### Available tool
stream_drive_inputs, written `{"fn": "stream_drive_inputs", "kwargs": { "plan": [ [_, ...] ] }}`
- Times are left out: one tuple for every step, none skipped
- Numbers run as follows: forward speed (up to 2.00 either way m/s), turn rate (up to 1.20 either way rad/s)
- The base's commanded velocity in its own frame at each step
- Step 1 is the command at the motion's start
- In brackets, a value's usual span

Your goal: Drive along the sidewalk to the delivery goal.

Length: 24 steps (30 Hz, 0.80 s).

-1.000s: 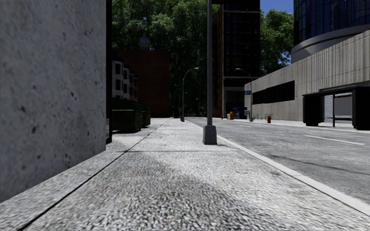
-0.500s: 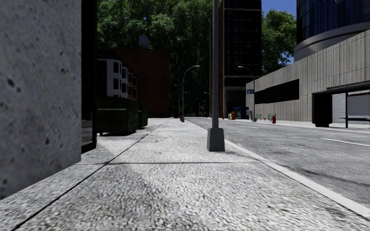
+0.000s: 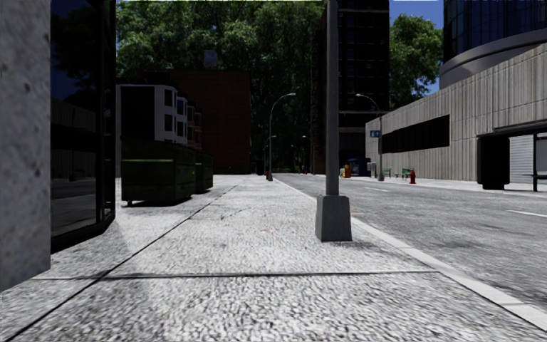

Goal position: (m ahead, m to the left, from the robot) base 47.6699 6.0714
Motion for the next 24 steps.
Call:
{"fn": "stream_drive_inputs", "kwargs": {
  "plan": [
    [2.00,0.00],
    [2.00,0.00],
    [2.00,0.00],
    [2.00,0.00],
    [2.00,0.00],
    [2.00,0.00],
    [2.00,0.00],
    [2.00,0.00],
    [2.00,0.00],
    [2.00,0.00],
    [2.00,0.00],
    [2.00,0.00],
    [2.00,0.00],
    [2.00,0.00],
    [2.00,0.00],
    [2.00,0.00],
    [2.00,0.00],
    [2.00,0.00],
    [2.00,0.00],
    [2.00,0.00],
    [2.00,0.00],
    [2.00,0.00],
    [2.00,0.00],
    [2.00,0.00]
  ]
}}
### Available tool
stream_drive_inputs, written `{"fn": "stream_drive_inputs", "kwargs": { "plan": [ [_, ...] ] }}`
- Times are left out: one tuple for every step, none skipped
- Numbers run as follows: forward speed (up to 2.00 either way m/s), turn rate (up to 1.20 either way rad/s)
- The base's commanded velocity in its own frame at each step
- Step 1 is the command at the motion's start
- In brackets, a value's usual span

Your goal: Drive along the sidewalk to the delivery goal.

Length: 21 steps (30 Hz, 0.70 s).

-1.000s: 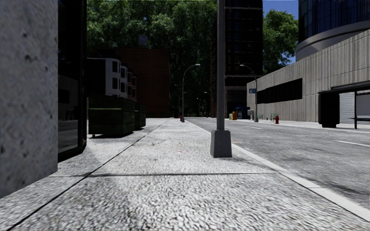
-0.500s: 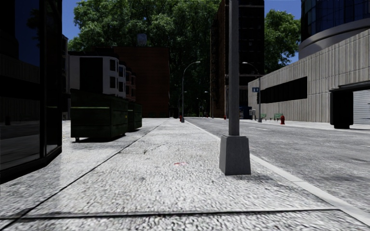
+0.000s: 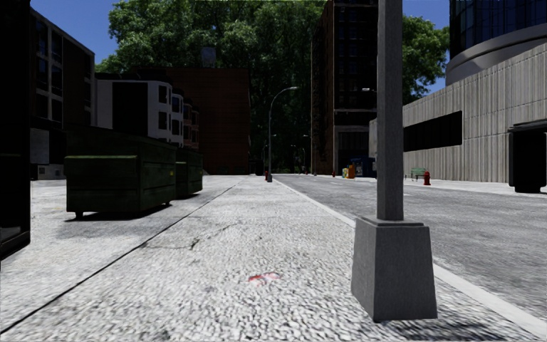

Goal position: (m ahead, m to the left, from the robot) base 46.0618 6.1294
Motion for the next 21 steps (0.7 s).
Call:
{"fn": "stream_drive_inputs", "kwargs": {
  "plan": [
    [2.00,0.00],
    [2.00,0.00],
    [2.00,0.00],
    [2.00,0.00],
    [2.00,0.00],
    [2.00,0.00],
    [2.00,0.00],
    [2.00,0.00],
    [2.00,0.00],
    [2.00,0.00],
    [2.00,0.00],
    [2.00,0.00],
    [2.00,0.00],
    [2.00,0.00],
    [2.00,0.00],
    [2.00,0.00],
    [2.00,0.00],
    [2.00,0.00],
    [2.00,0.00],
    [2.00,0.00],
    [2.00,0.00]
  ]
}}
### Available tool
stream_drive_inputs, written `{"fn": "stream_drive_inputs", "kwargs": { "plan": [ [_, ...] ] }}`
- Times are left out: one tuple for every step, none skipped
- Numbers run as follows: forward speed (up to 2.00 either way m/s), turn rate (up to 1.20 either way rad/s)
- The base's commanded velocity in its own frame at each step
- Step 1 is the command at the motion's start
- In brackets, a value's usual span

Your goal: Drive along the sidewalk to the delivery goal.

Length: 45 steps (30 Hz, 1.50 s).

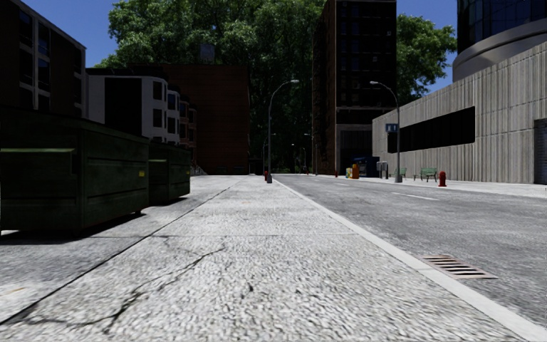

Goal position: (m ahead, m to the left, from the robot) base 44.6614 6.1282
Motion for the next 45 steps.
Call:
{"fn": "stream_drive_inputs", "kwargs": {
  "plan": [
    [2.00,0.00],
    [2.00,0.00],
    [2.00,0.00],
    [2.00,0.00],
    [2.00,0.00],
    [2.00,0.00],
    [2.00,0.00],
    [2.00,0.00],
    [2.00,0.00],
    [2.00,0.00],
    [2.00,0.00],
    [2.00,0.00],
    [2.00,0.00],
    [2.00,0.00],
    [2.00,0.00],
    [2.00,0.00],
    [2.00,0.00],
    [2.00,0.00],
    [2.00,0.00],
    [2.00,0.00],
    [2.00,0.00],
    [2.00,0.00],
    [2.00,0.00],
    [2.00,0.00],
    [2.00,0.00],
    [2.00,0.00],
    [2.00,0.00],
    [2.00,0.00],
    [2.00,0.00],
    [2.00,0.00],
    [2.00,0.00],
    [2.00,0.00],
    [2.00,0.00],
    [2.00,0.13],
    [2.00,0.13],
    [2.00,0.18],
    [2.00,0.22],
    [2.00,0.25],
    [2.00,0.25],
    [2.00,0.27],
    [2.00,0.29],
    [2.00,0.29],
    [2.00,0.29],
    [2.00,0.29],
    [2.00,0.29]
  ]
}}
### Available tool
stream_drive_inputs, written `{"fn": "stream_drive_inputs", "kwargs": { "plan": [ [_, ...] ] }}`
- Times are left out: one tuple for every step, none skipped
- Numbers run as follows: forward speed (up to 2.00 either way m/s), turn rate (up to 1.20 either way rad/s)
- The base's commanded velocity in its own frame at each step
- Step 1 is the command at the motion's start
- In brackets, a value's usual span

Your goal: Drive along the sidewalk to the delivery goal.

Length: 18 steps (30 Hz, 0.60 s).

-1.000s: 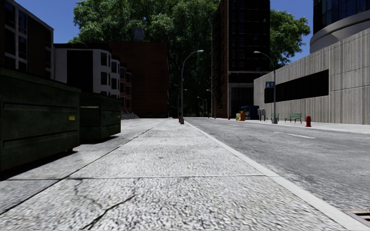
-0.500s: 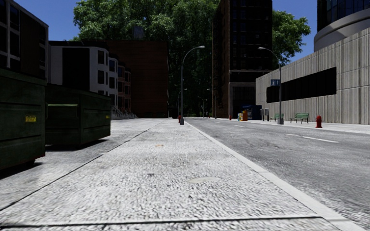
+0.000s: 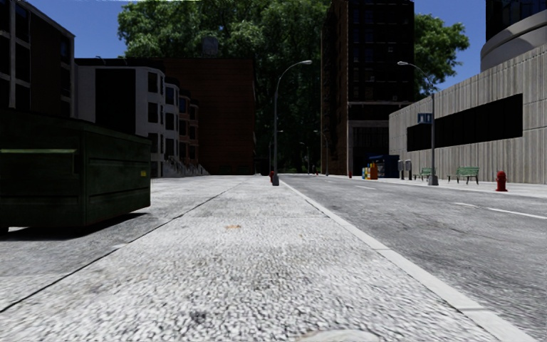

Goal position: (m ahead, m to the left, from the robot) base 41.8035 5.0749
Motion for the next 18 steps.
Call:
{"fn": "stream_drive_inputs", "kwargs": {
  "plan": [
    [2.00,0.29],
    [2.00,0.29],
    [2.00,0.29],
    [2.00,0.29],
    [2.00,0.29],
    [2.00,0.29],
    [2.00,0.29],
    [2.00,0.29],
    [2.00,0.29],
    [2.00,0.29],
    [2.00,0.29],
    [2.00,0.29],
    [2.00,0.30],
    [2.00,0.31],
    [2.00,0.31],
    [2.00,0.32],
    [2.00,0.32],
    [2.00,0.32]
  ]
}}
